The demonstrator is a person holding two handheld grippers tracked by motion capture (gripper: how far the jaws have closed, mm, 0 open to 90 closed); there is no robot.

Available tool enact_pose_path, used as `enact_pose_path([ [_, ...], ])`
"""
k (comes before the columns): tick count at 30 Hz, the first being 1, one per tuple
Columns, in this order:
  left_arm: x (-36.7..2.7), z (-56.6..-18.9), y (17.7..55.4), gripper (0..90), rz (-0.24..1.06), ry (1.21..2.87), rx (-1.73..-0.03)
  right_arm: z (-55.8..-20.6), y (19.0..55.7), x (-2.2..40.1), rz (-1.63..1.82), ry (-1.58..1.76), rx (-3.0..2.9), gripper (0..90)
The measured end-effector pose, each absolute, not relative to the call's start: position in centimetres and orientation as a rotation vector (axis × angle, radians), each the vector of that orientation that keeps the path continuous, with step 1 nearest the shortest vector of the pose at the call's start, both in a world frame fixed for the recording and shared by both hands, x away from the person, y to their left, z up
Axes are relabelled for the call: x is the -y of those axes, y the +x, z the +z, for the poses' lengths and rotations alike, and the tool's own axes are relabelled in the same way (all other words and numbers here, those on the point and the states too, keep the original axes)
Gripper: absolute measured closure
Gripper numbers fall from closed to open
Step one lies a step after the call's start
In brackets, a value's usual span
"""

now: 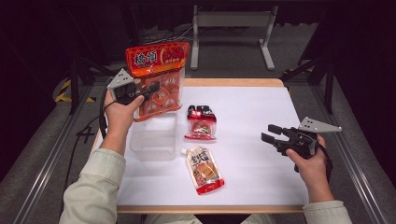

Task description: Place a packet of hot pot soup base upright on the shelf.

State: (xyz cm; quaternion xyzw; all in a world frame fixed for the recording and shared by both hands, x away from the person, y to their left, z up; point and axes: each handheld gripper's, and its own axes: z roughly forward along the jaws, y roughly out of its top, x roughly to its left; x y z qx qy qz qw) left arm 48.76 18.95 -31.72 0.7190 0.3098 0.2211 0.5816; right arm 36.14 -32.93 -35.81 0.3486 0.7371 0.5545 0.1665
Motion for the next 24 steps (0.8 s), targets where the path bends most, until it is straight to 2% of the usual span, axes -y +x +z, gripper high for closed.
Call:
enact_pose_path([
  [9, -19.4, -33.0, 49.3, 70.6, 0.516, 1.632, -0.779, -35.9, 36.0, 32.6, 1.602, 0.955, -2.124, 47.9],
  [24, -19.4, -33.5, 48.8, 70.4, 0.535, 1.68, -0.786, -36.0, 36.0, 31.8, 1.6, 0.926, -2.162, 47.9],
])
